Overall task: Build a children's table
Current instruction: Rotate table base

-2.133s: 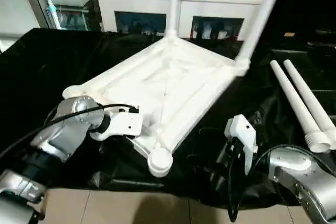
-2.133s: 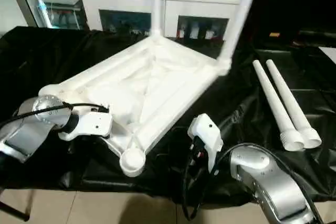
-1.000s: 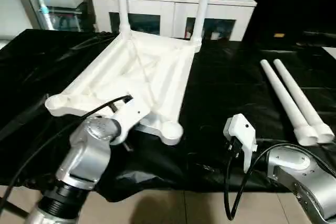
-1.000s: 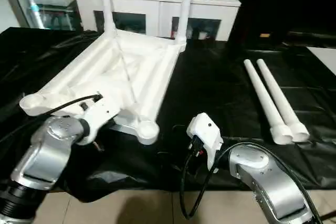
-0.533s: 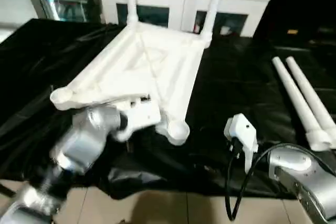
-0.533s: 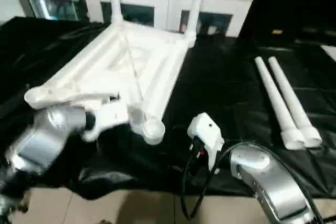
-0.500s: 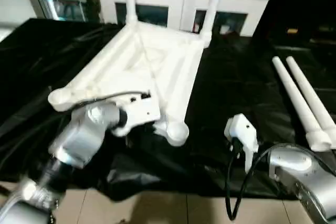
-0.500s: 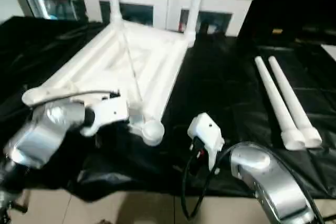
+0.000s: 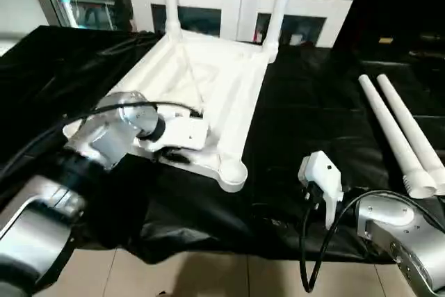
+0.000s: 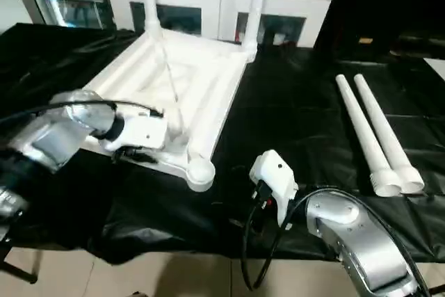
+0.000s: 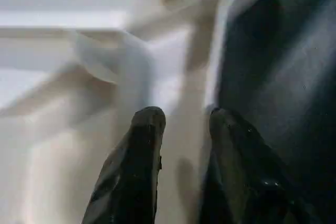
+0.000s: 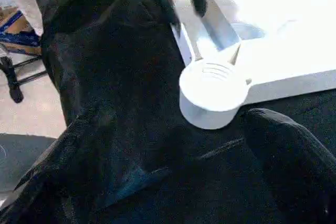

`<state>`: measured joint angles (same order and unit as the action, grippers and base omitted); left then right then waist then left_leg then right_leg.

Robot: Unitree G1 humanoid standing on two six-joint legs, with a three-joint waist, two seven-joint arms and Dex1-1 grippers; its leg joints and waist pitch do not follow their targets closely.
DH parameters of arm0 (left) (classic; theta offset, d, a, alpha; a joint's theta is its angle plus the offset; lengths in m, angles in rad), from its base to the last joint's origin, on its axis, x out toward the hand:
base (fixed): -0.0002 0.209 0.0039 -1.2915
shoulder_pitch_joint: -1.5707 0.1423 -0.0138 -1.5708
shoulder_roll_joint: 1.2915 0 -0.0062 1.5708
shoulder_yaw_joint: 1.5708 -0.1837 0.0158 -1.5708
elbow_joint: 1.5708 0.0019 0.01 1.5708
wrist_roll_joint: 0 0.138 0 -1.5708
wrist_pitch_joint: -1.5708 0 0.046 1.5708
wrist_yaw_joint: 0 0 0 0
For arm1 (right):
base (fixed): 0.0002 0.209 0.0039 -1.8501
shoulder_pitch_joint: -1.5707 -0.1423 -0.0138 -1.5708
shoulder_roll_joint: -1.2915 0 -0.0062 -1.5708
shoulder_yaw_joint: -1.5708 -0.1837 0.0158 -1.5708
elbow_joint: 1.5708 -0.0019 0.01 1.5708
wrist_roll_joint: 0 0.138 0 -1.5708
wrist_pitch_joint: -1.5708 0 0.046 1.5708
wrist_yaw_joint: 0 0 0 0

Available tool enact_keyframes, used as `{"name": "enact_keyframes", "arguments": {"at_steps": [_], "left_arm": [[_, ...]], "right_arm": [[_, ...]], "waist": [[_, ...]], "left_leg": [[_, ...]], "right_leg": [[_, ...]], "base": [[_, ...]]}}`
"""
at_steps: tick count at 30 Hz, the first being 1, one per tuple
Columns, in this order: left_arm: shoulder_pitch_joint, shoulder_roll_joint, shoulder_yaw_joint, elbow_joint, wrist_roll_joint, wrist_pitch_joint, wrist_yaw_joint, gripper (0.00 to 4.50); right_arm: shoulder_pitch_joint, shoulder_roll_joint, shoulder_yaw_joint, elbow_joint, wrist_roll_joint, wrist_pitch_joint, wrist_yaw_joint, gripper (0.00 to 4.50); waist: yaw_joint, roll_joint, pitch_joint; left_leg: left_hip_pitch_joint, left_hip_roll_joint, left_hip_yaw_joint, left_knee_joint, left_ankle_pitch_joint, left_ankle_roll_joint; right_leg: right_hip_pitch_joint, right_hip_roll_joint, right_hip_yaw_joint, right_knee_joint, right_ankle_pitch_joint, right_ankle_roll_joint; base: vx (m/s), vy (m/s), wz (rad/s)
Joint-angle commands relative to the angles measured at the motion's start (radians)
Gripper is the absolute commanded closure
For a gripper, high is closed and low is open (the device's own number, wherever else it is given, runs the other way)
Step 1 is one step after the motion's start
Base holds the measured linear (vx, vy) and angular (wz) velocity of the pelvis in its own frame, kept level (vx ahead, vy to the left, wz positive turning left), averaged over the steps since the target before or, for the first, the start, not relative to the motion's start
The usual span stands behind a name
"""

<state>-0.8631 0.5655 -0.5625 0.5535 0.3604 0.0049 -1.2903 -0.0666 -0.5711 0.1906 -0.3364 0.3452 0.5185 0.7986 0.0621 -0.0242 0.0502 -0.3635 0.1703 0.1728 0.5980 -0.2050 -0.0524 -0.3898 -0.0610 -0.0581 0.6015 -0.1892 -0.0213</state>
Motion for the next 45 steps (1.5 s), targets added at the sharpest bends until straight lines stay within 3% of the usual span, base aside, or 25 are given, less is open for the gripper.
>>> {"name": "enact_keyframes", "arguments": {"at_steps": [1,4,5,10,12,15,17,21,23,28,31,32,33,34,36,37,39,42,45], "left_arm": [[-0.030,-0.016,-0.019,0.055,0.009,-0.038,-0.027,2.75],[-0.053,-0.027,-0.036,0.119,0.031,-0.072,-0.025,2.75],[-0.066,-0.033,-0.045,0.160,0.041,-0.097,-0.026,2.75],[-0.107,-0.070,-0.062,0.287,0.079,-0.156,0.045,2.75],[-0.140,-0.106,-0.059,0.381,0.088,-0.175,0.098,3.00],[-0.148,-0.112,-0.059,0.405,0.086,-0.181,0.081,3.09],[-0.153,-0.116,-0.063,0.428,0.090,-0.203,0.059,3.46],[-0.153,-0.119,-0.065,0.444,0.100,-0.216,0.061,3.57],[-0.156,-0.121,-0.074,0.469,0.114,-0.232,0.066,3.93],[-0.150,-0.123,-0.085,0.488,0.129,-0.244,0.074,4.22],[-0.134,-0.126,-0.058,0.481,0.113,-0.193,0.058,4.31],[-0.125,-0.126,-0.045,0.468,0.098,-0.174,0.044,4.31],[-0.114,-0.127,-0.031,0.452,0.080,-0.150,0.034,4.46],[-0.084,-0.128,0.007,0.399,0.035,-0.086,0.017,4.49],[-0.068,-0.129,0.027,0.369,0.012,-0.054,0.009,4.49],[-0.042,-0.124,0.044,0.317,-0.005,-0.007,0.003,4.49],[0.007,-0.113,0.068,0.218,-0.027,0.074,-0.005,4.49],[0.158,-0.064,0.100,-0.049,-0.027,0.247,-0.005,4.49],[0.251,-0.051,0.127,-0.190,-0.007,0.352,0.010,4.49]], "right_arm": [[0.008,-0.009,-0.020,-0.012,0.006,0.003,-0.001,0.30],[0.014,-0.011,-0.024,-0.016,0.006,0.004,-0.004,0.30],[0.016,-0.010,-0.025,-0.018,0.006,0.005,-0.006,0.30],[0.023,-0.009,-0.027,-0.028,0.007,0.009,-0.012,0.30],[0.025,-0.008,-0.027,-0.032,0.010,0.012,-0.015,0.30],[0.028,-0.008,-0.027,-0.035,0.015,0.014,-0.011,0.30],[0.031,-0.002,-0.032,-0.040,0.036,0.016,0.002,0.30],[0.026,0.000,-0.033,-0.039,0.042,0.013,0.009,0.30],[0.020,0.001,-0.033,-0.034,0.042,0.013,0.009,0.30],[0.017,0.002,-0.031,-0.030,0.041,0.010,0.008,0.30],[0.016,-0.003,-0.029,-0.029,0.045,0.007,0.002,0.30],[0.017,-0.003,-0.028,-0.029,0.044,0.006,0.002,0.30],[0.019,-0.002,-0.028,-0.029,0.043,0.005,0.001,0.30],[0.024,0.000,-0.028,-0.031,0.041,0.003,-0.002,0.30],[0.026,0.001,-0.028,-0.033,0.040,0.003,-0.003,0.30],[0.029,0.002,-0.027,-0.036,0.039,0.003,-0.006,0.30],[0.037,0.004,-0.027,-0.042,0.039,0.003,-0.010,0.30],[0.053,0.005,-0.031,-0.049,0.041,0.002,-0.016,0.30],[0.056,0.004,-0.027,-0.044,0.040,0.000,-0.013,0.30]], "waist": [[0.007,0.016,-0.060],[0.009,0.014,-0.063],[0.009,0.019,-0.063],[0.014,0.020,-0.064],[0.019,0.020,-0.064],[0.025,0.016,-0.062],[0.029,0.015,-0.061],[0.031,0.016,-0.059],[0.031,0.015,-0.058],[0.030,0.013,-0.059],[0.030,0.014,-0.059],[0.029,0.013,-0.058],[0.030,0.020,-0.059],[0.028,0.019,-0.058],[0.027,0.017,-0.059],[0.029,0.026,-0.058],[0.025,0.023,-0.056],[0.015,0.020,-0.056],[0.008,0.020,-0.050]], "left_leg": [[0.015,0.068,-0.026,-0.077,-0.147,0.009],[0.015,0.068,-0.025,-0.074,-0.124,0.018],[0.016,0.069,-0.025,-0.074,-0.122,0.021],[0.014,0.069,-0.025,-0.070,-0.115,0.034],[0.016,0.071,-0.026,-0.069,-0.119,0.036],[0.015,0.071,-0.026,-0.071,-0.125,0.035],[0.017,0.072,-0.025,-0.072,-0.142,0.029],[0.020,0.074,-0.026,-0.074,-0.157,0.024],[0.019,0.073,-0.026,-0.075,-0.168,0.018],[0.018,0.072,-0.027,-0.074,-0.151,0.023],[0.020,0.072,-0.025,-0.074,-0.149,0.022],[0.019,0.072,-0.025,-0.075,-0.150,0.022],[0.019,0.072,-0.027,-0.074,-0.152,0.020],[0.020,0.073,-0.026,-0.076,-0.159,0.015],[0.020,0.071,-0.022,-0.073,-0.154,0.024],[0.019,0.070,-0.023,-0.072,-0.154,0.025],[0.016,0.071,-0.023,-0.075,-0.155,0.028],[0.015,0.077,-0.025,-0.078,-0.144,0.030],[0.014,0.069,-0.022,-0.078,-0.169,0.035]], "right_leg": [[0.050,-0.098,0.057,-0.055,-0.056,-0.222],[0.053,-0.096,0.056,-0.048,0.007,-0.244],[0.052,-0.096,0.056,-0.048,0.020,-0.250],[0.057,-0.099,0.056,-0.045,0.046,-0.266],[0.058,-0.102,0.056,-0.045,0.040,-0.268],[0.058,-0.102,0.057,-0.048,0.015,-0.264],[0.057,-0.104,0.058,-0.051,-0.019,-0.257],[0.055,-0.105,0.058,-0.052,-0.044,-0.253],[0.055,-0.105,0.058,-0.055,-0.071,-0.246],[0.056,-0.105,0.059,-0.053,-0.051,-0.244],[0.055,-0.104,0.059,-0.052,-0.050,-0.249],[0.056,-0.105,0.059,-0.052,-0.053,-0.250],[0.056,-0.105,0.059,-0.051,-0.055,-0.251],[0.058,-0.106,0.060,-0.050,-0.052,-0.257],[0.056,-0.105,0.061,-0.052,-0.064,-0.264],[0.054,-0.105,0.061,-0.052,-0.068,-0.265],[0.056,-0.103,0.062,-0.055,-0.089,-0.260],[0.058,-0.106,0.062,-0.049,-0.094,-0.257],[0.052,-0.100,0.062,-0.063,-0.192,-0.230]], "base": [[0.000,0.000,0.00],[0.000,0.000,0.00],[0.000,0.000,0.00],[0.000,0.000,0.00],[0.000,0.000,0.00],[0.000,0.000,0.00],[0.000,0.000,0.00],[0.000,0.000,0.00],[0.000,0.000,0.00],[0.000,0.000,0.00],[0.000,0.000,0.00],[0.000,0.000,0.00],[0.000,0.000,0.00],[0.000,0.000,0.00],[0.000,0.000,0.00],[0.000,0.000,0.00],[0.000,0.000,0.00],[0.000,0.000,0.00],[0.000,0.000,0.00]]}}
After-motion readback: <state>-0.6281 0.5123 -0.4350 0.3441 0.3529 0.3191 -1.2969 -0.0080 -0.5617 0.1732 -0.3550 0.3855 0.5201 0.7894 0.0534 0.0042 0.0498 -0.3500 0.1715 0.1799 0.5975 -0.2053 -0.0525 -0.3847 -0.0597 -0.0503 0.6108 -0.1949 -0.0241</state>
